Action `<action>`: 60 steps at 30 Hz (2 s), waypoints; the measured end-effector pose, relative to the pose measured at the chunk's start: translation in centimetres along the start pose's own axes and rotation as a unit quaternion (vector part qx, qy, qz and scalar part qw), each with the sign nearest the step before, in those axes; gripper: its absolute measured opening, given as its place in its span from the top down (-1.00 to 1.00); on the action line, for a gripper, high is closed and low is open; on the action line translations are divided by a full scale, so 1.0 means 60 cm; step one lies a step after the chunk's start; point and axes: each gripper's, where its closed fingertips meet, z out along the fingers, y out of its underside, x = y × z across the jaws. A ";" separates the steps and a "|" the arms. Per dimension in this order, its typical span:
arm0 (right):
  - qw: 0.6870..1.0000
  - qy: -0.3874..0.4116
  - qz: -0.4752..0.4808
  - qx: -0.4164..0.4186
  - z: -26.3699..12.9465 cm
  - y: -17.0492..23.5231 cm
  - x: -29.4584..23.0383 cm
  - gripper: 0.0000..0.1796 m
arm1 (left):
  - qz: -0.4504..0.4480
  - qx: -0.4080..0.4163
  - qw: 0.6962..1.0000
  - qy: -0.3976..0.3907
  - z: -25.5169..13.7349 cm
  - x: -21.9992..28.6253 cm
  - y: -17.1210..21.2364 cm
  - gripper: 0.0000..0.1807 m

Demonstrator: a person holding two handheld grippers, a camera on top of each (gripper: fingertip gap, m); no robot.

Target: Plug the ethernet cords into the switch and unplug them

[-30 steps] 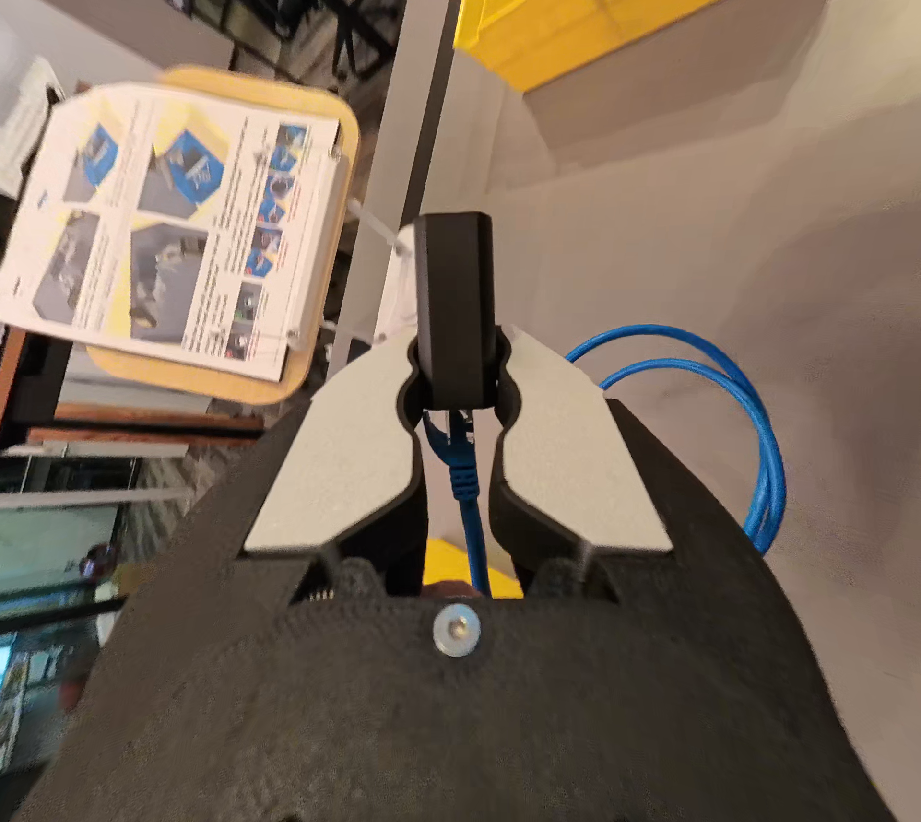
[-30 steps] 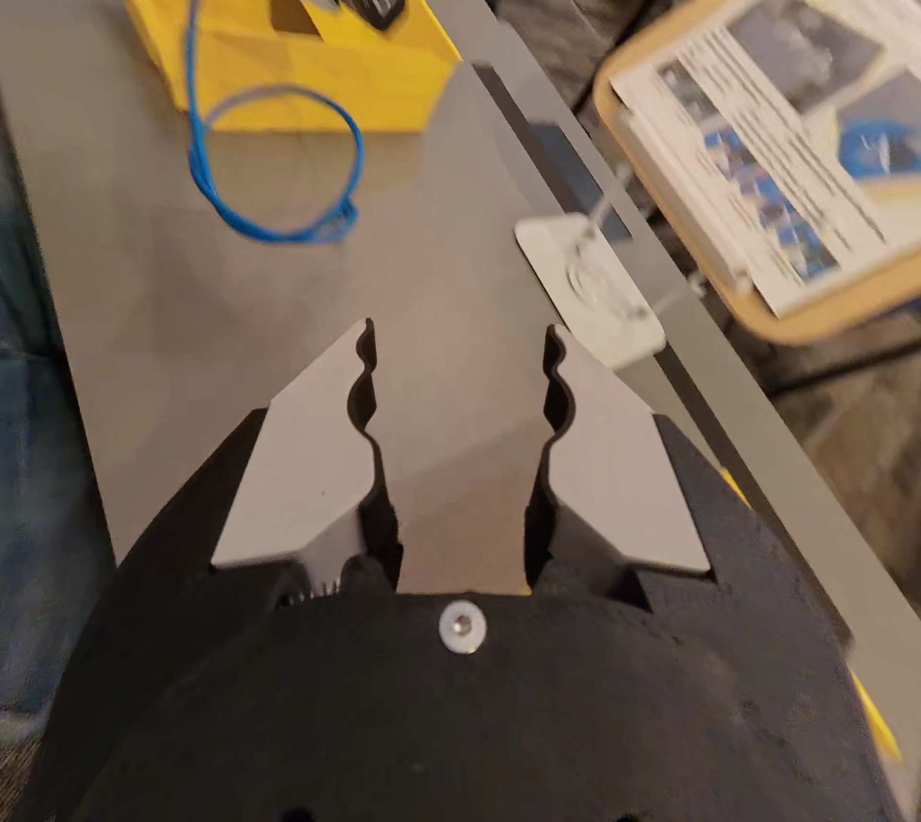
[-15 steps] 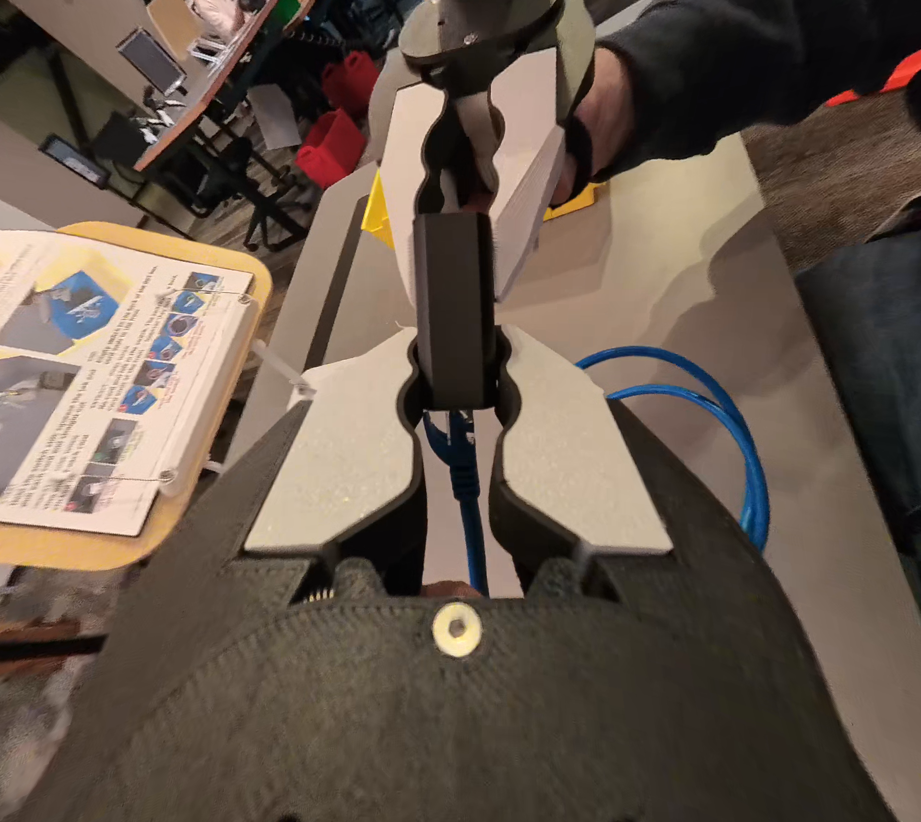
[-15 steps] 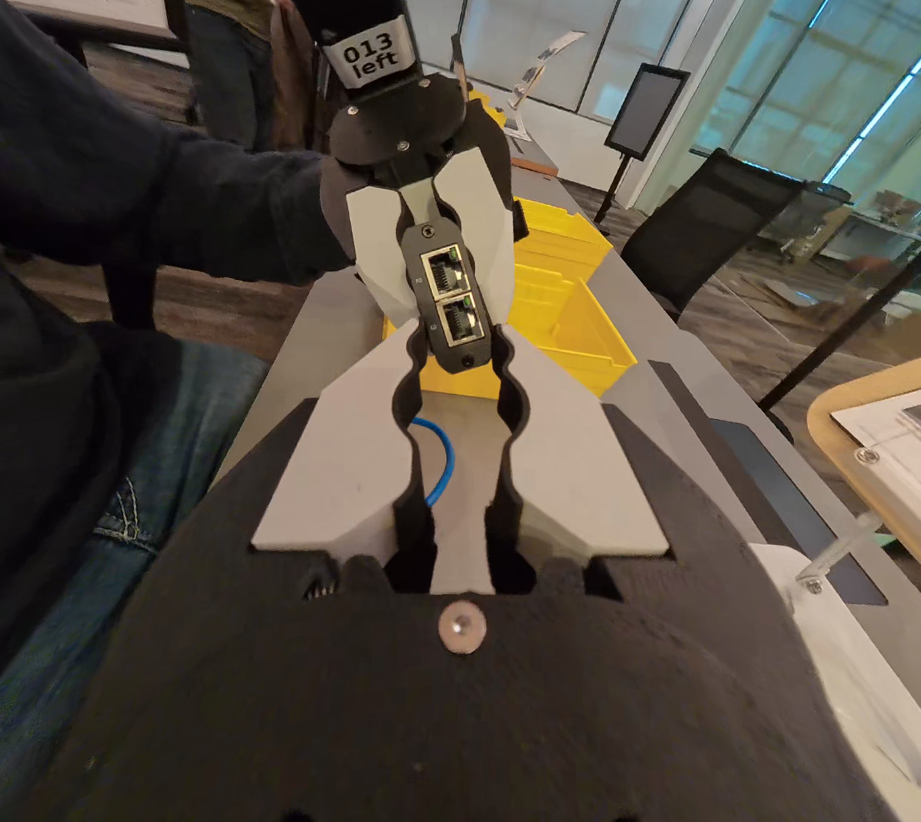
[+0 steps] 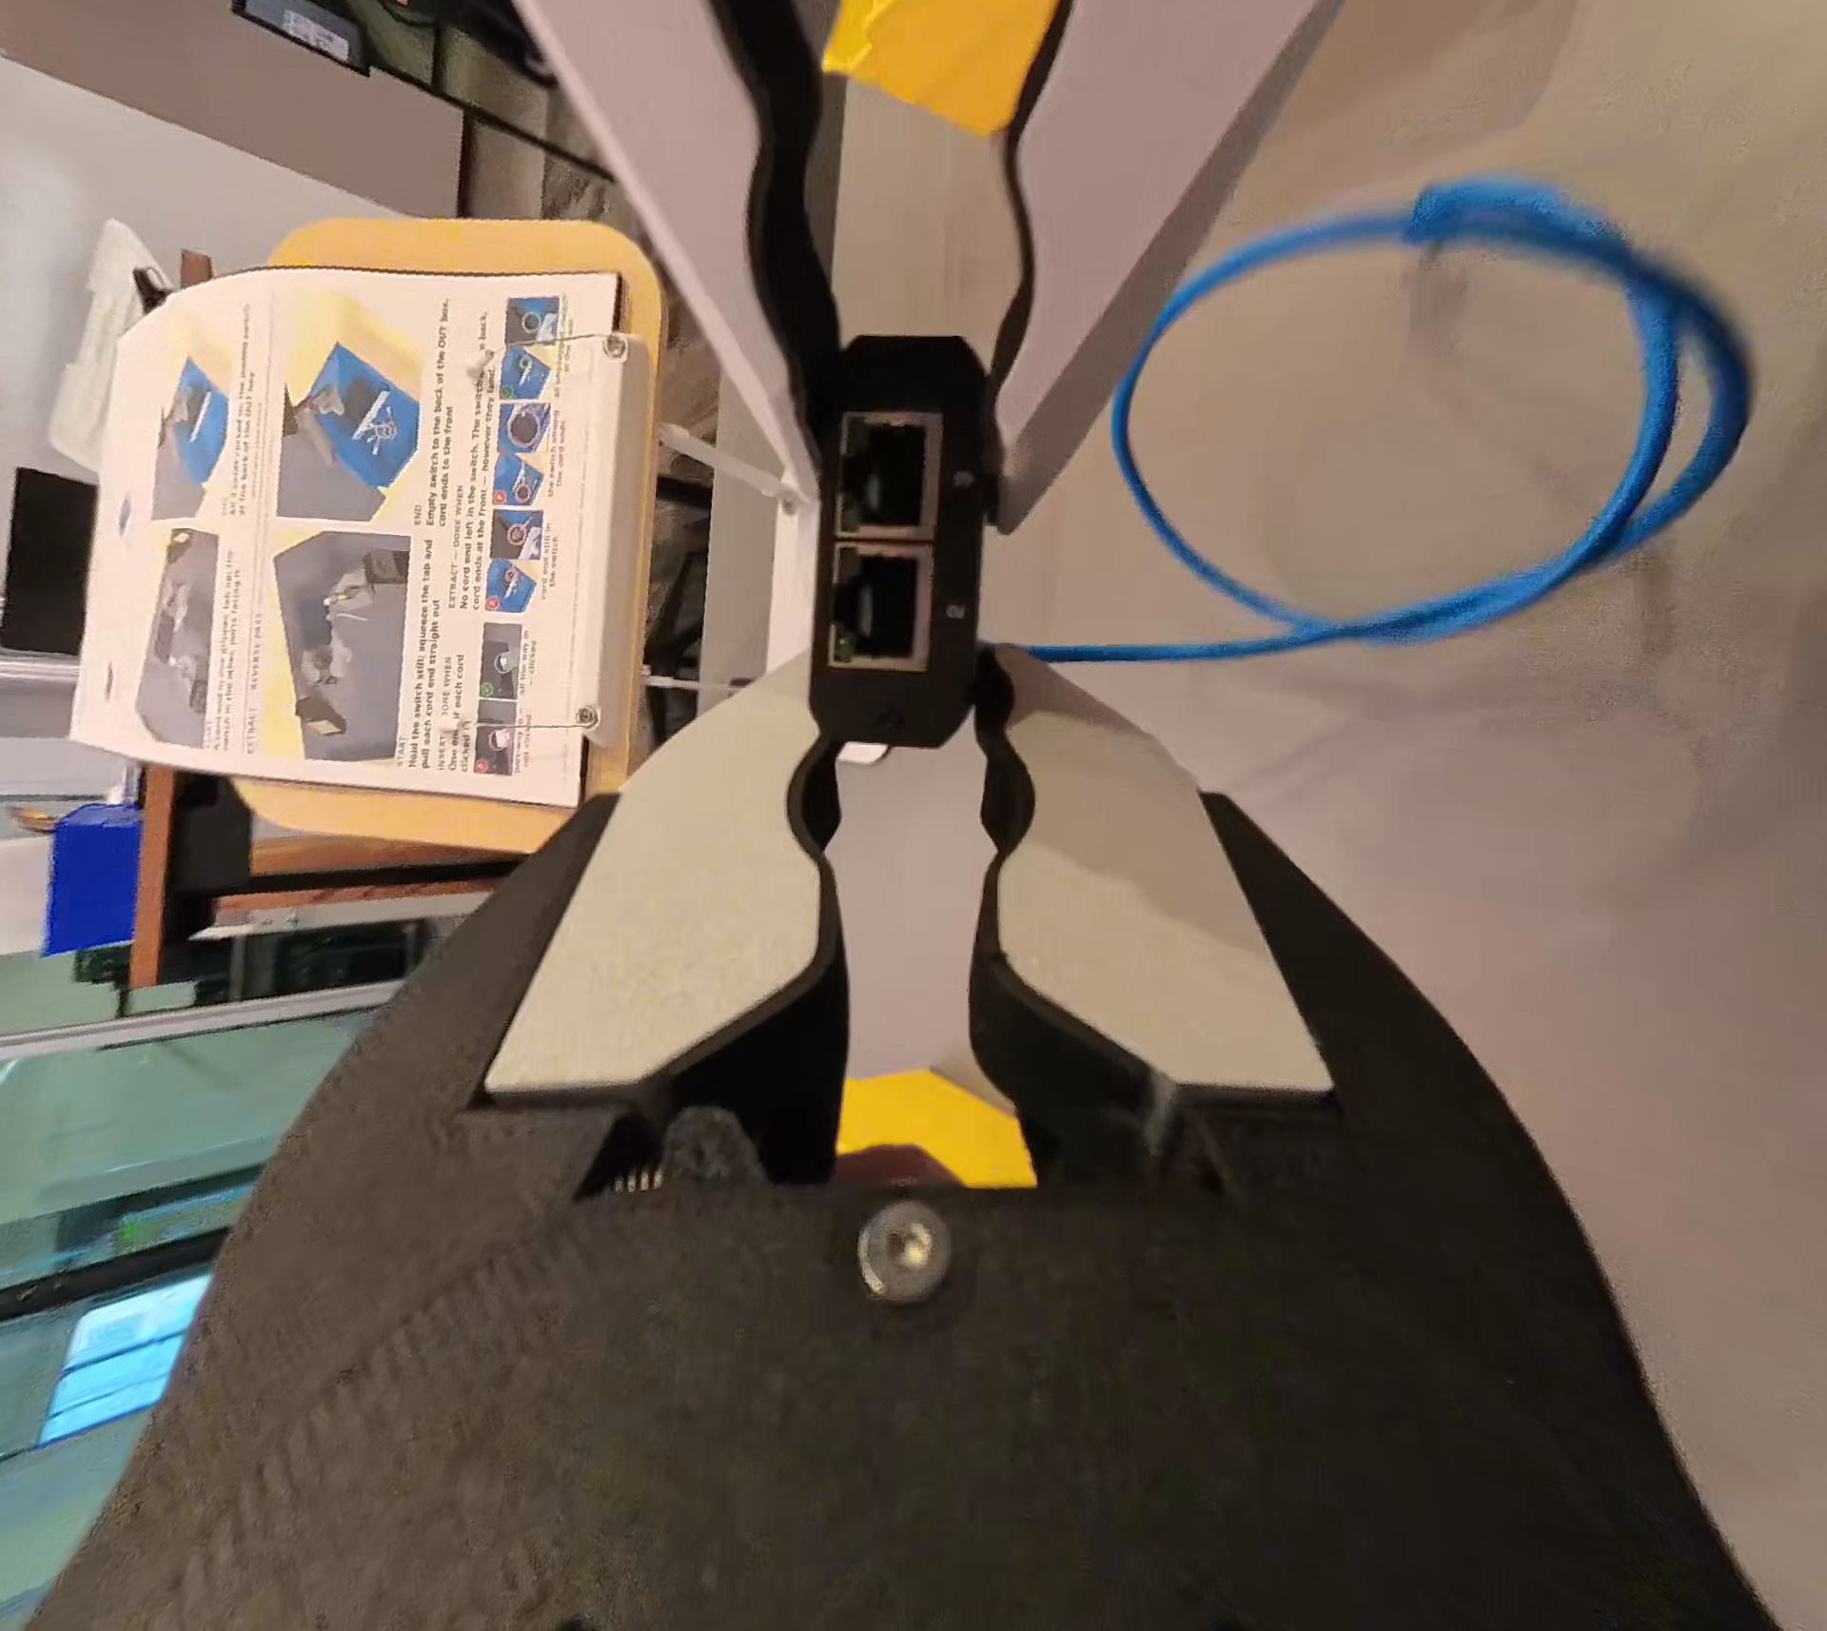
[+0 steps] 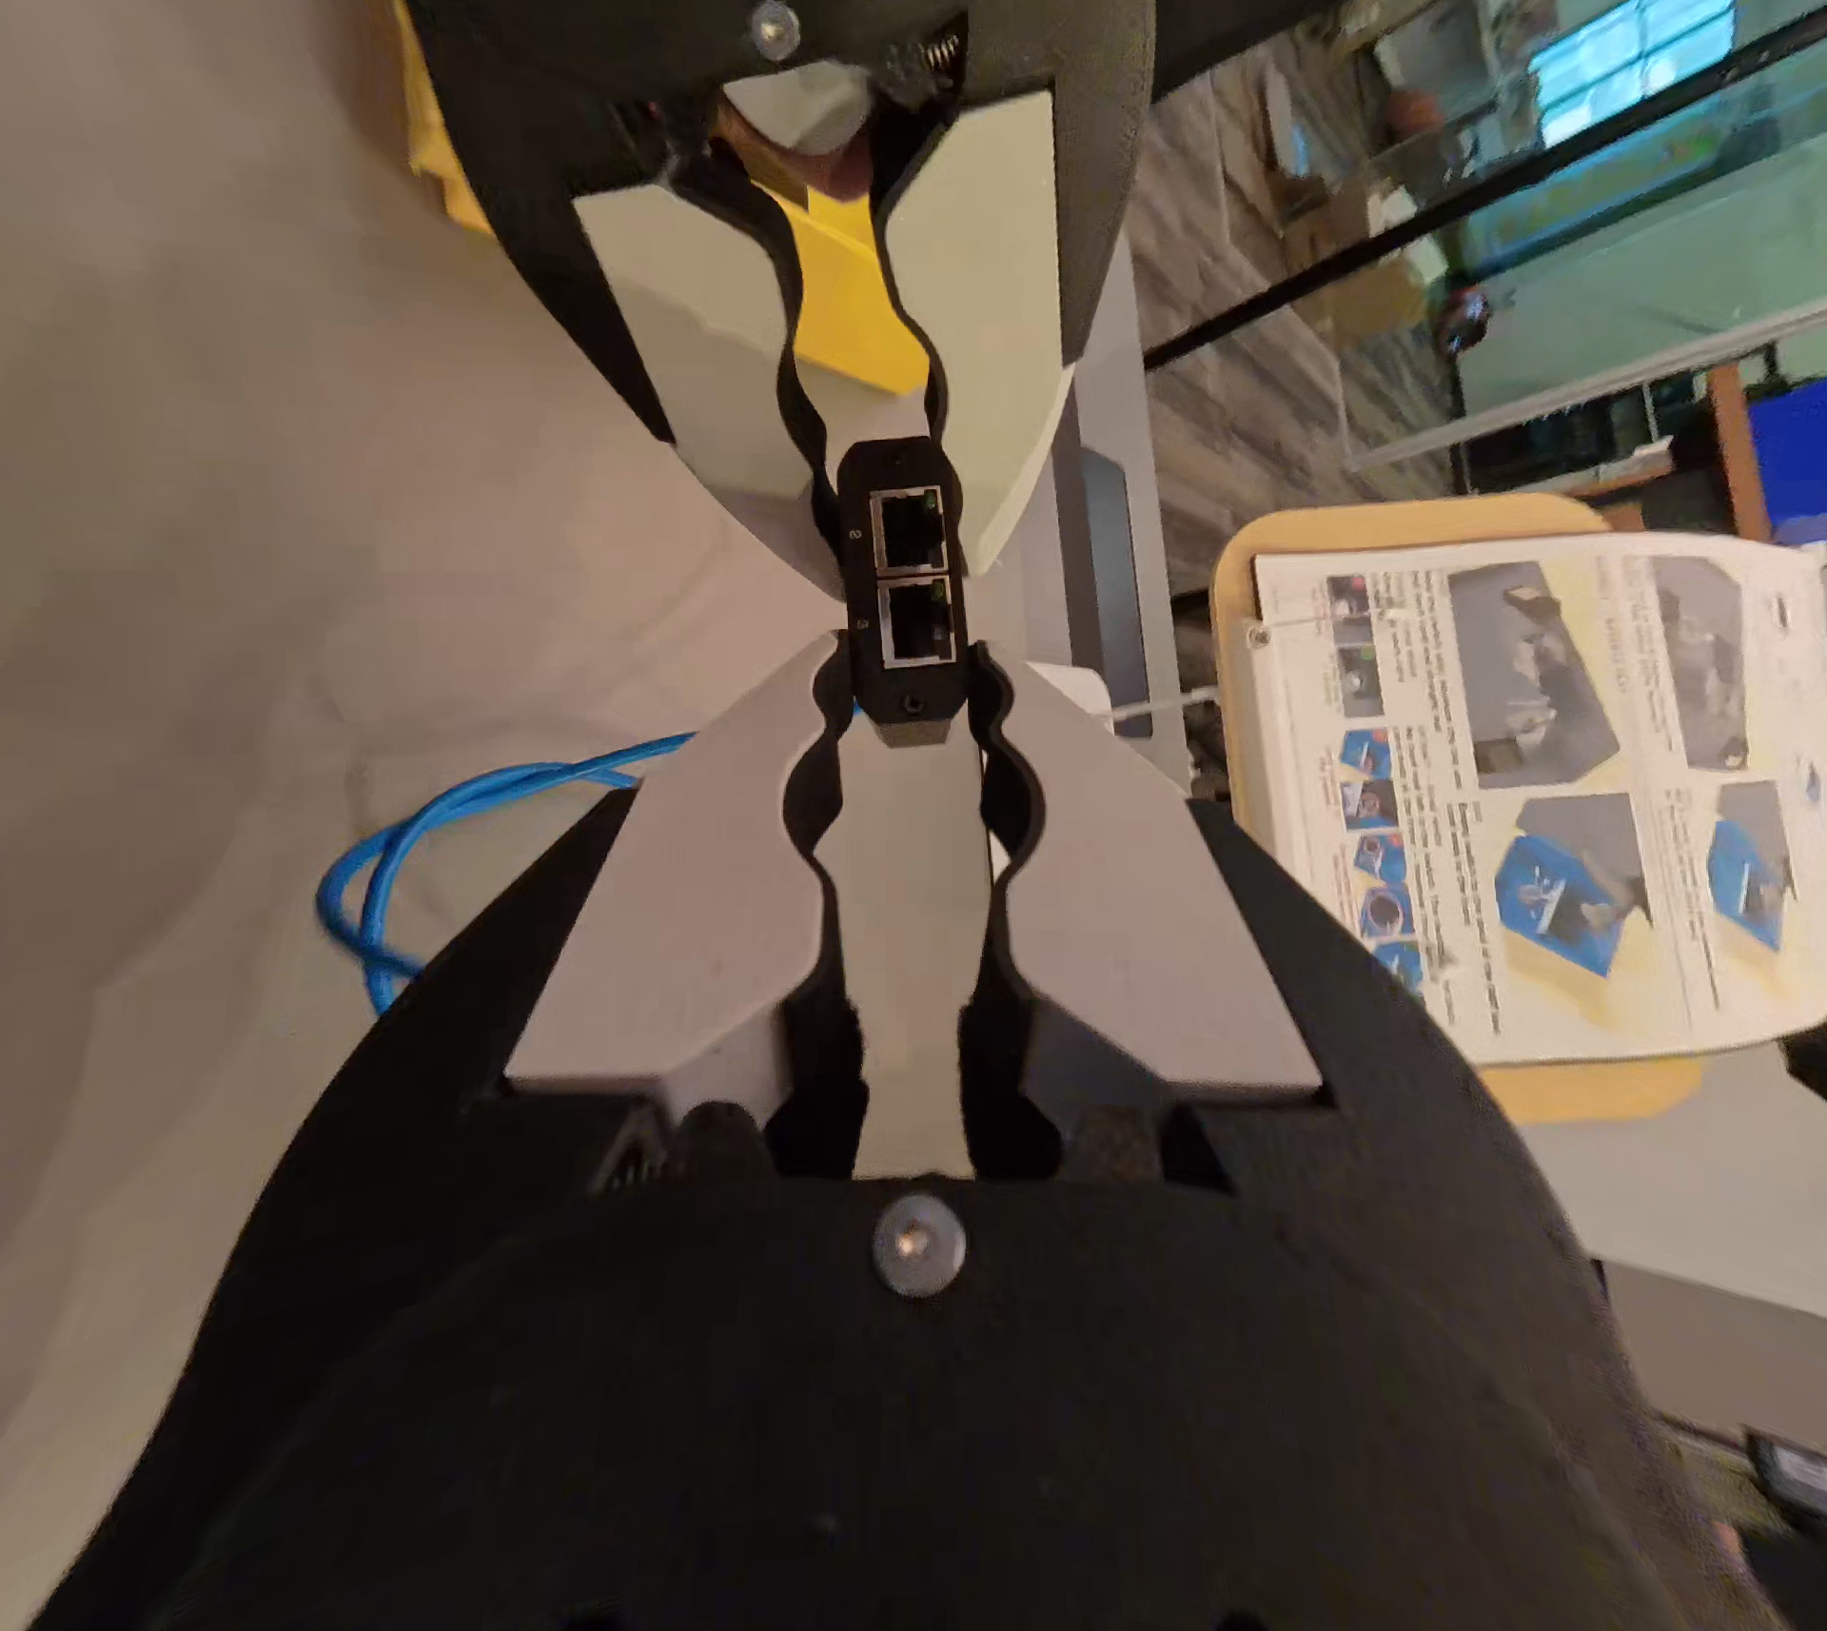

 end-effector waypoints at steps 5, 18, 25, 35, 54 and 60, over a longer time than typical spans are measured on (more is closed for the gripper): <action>0.994 0.002 0.081 0.080 -0.027 0.003 0.026 0.67 | -0.032 0.069 0.997 -0.013 -0.025 -0.022 -0.018 0.74; 0.997 -0.001 0.013 0.074 -0.013 0.008 -0.002 0.76 | -0.057 0.128 0.989 0.043 -0.023 0.002 -0.039 0.67; 0.997 0.032 -0.051 -0.038 0.000 0.014 -0.006 0.76 | 0.046 0.023 0.998 -0.030 -0.004 0.004 -0.028 0.69; 1.000 0.026 0.002 0.013 -0.034 0.018 0.015 0.62 | 0.038 0.063 0.997 -0.036 -0.022 -0.006 -0.032 0.72; 0.997 0.048 -0.058 0.002 -0.019 0.034 -0.007 0.92 | 0.053 0.098 0.993 -0.024 -0.031 0.013 -0.067 0.70; 0.997 0.050 -0.057 -0.009 -0.021 0.033 -0.008 0.92 | 0.055 0.096 0.993 -0.025 -0.032 0.014 -0.066 0.72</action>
